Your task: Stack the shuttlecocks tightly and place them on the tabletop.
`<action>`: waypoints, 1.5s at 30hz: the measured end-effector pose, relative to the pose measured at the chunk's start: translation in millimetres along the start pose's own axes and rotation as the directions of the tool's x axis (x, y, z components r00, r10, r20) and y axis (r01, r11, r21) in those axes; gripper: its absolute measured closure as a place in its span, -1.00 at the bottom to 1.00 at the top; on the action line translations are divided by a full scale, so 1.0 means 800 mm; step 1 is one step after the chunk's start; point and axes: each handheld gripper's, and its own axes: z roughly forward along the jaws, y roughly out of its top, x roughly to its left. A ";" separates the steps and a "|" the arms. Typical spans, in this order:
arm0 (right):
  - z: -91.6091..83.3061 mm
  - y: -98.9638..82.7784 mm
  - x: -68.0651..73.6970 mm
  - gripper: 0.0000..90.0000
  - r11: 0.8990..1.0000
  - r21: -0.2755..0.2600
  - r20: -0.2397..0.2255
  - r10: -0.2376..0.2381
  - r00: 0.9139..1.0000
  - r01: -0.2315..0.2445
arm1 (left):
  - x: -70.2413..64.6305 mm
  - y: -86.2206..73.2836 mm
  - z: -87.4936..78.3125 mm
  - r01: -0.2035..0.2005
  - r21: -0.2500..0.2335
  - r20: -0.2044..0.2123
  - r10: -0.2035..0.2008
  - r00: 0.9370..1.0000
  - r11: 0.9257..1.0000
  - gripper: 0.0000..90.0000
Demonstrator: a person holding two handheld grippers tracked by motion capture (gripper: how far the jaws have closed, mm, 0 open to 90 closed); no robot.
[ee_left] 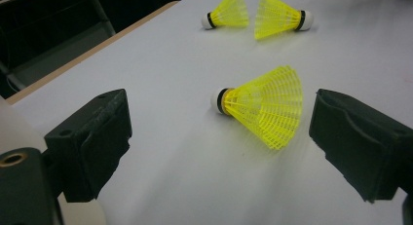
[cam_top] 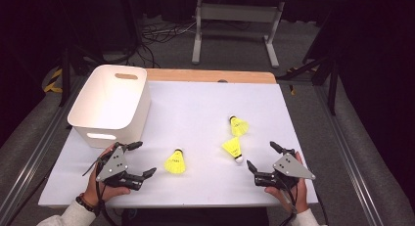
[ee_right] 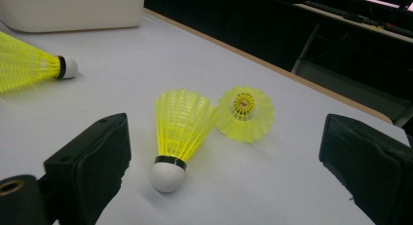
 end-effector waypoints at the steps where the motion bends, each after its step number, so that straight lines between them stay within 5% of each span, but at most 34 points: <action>1: 0.001 -0.001 0.001 -0.88 1.000 0.002 -0.001 -0.001 1.000 0.001 | 0.000 0.000 0.000 0.001 0.001 0.001 -0.001 1.000 1.000 -0.79; 23: 0.006 0.000 0.002 -0.88 1.000 0.016 0.000 -0.022 1.000 0.022 | -0.011 0.002 0.015 -0.045 0.041 0.052 0.043 0.998 0.998 -0.77; 31: 0.009 -0.002 0.003 -0.86 0.999 0.033 -0.006 -0.030 1.000 0.031 | -0.015 0.023 0.053 -0.148 0.094 0.112 0.138 0.984 0.984 -0.64; 37: 0.011 -0.002 0.005 -0.85 0.998 0.042 -0.010 -0.040 0.999 0.040 | -0.014 0.029 0.085 -0.221 0.155 0.138 0.200 0.970 0.963 -0.53; 45: 0.012 -0.004 0.005 -0.81 0.997 0.058 -0.016 -0.053 0.998 0.054 | -0.009 0.037 0.102 -0.272 0.176 0.198 0.237 0.951 0.946 -0.02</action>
